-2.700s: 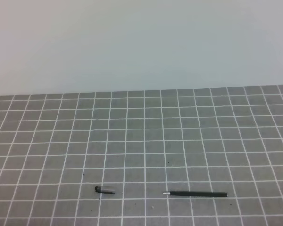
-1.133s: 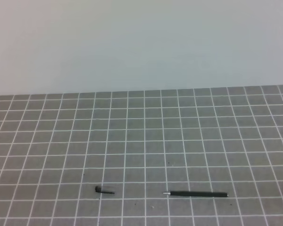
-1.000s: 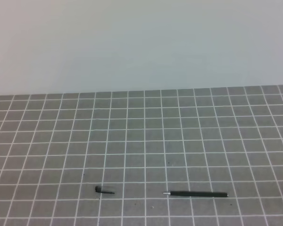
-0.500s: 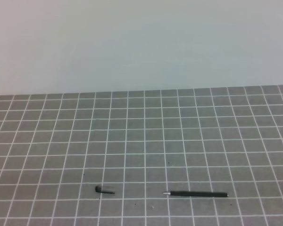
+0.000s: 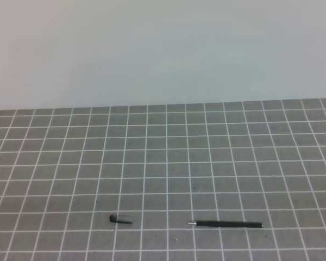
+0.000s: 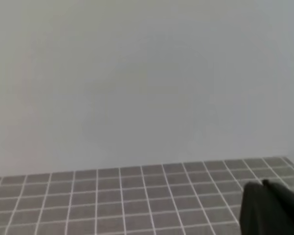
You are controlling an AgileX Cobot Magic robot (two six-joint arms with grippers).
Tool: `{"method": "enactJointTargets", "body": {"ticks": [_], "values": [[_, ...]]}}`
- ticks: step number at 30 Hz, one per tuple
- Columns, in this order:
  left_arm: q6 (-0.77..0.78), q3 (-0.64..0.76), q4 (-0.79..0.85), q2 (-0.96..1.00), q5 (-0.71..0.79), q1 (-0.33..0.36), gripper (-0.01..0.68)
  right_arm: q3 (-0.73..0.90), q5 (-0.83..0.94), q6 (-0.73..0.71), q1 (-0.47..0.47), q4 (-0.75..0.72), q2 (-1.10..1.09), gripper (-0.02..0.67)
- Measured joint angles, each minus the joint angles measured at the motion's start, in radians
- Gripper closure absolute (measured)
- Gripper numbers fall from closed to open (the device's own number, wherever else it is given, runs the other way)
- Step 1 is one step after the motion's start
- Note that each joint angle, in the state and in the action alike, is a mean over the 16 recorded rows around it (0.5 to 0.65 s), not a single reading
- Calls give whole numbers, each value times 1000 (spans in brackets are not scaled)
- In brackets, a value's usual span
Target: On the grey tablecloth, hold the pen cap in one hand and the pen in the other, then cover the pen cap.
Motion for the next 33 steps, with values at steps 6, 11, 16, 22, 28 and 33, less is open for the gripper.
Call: {"method": "enactJointTargets", "body": {"ticks": [6,11,16,22,28,33], "values": [[5,-34,-39,120,96,0,672,-232,276,-159,0,89,151,652],[58,-76,-101,266,174,0,672,-381,428,-347,1,223,334,652],[191,-123,-214,418,249,0,672,-476,534,-558,7,374,538,652],[445,-186,-406,562,368,0,672,-536,590,-742,53,495,782,652],[709,-239,-597,657,502,0,672,-598,640,-900,161,534,1041,652],[864,-263,-697,697,587,0,672,-686,682,-976,288,492,1274,651]]}}
